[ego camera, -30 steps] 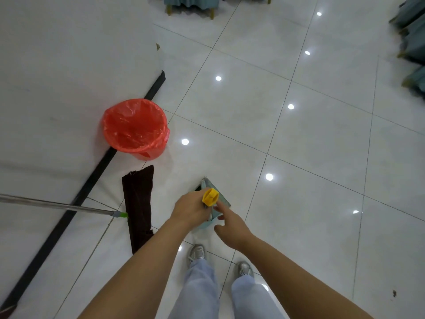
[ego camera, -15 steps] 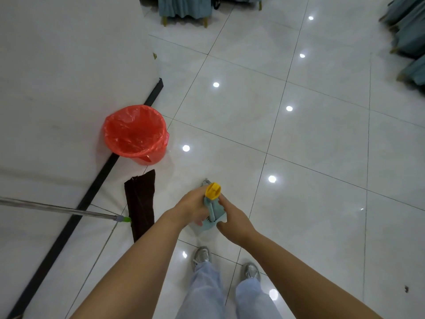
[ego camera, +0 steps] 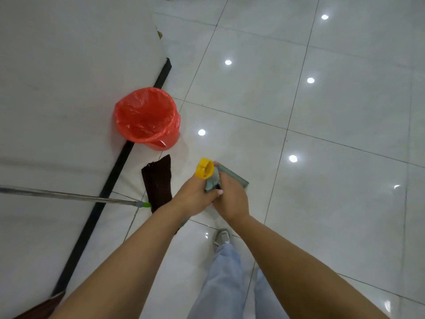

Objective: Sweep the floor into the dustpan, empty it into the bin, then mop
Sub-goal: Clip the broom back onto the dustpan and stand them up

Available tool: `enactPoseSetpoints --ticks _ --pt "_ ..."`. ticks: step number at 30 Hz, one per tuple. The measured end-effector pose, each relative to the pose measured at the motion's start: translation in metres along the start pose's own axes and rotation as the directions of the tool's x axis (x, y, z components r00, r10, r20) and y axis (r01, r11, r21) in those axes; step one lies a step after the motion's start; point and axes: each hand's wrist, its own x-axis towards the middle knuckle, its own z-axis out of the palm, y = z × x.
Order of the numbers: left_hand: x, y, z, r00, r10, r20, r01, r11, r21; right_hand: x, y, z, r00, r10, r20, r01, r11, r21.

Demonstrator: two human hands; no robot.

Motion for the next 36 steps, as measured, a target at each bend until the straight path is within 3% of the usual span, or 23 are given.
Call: enactPoseSetpoints --ticks 6,12,14,20,26,36 --pt "0.001 0.002 -0.002 1.000 0.004 -0.007 -0.004 0.996 0.094 0.002 0.003 0.002 0.999 -0.032 -0.033 0.032 0.999 -0.005" --pt "-0.010 0.004 0.002 0.990 0.003 -0.139 0.065 0.875 0.480 -0.003 0.008 -0.004 0.999 -0.036 -0.004 0.036 0.999 -0.005" --pt "-0.020 0.003 0.004 0.979 0.018 -0.204 0.096 0.838 0.538 -0.007 0.009 -0.007 1.000 -0.005 0.011 0.004 1.000 0.013" --pt "-0.059 0.009 0.015 0.920 0.201 -0.337 0.037 0.810 0.585 -0.051 0.008 -0.042 0.999 0.011 0.043 -0.010 1.000 -0.028" --pt "-0.128 0.020 0.024 0.854 0.239 -0.462 0.067 0.830 0.554 -0.134 -0.002 -0.098 0.992 -0.080 0.100 0.082 0.996 -0.017" --pt "-0.246 0.025 -0.006 0.829 0.110 -0.549 0.169 0.885 0.434 -0.216 -0.086 -0.139 0.916 -0.384 0.117 0.396 0.912 -0.105"
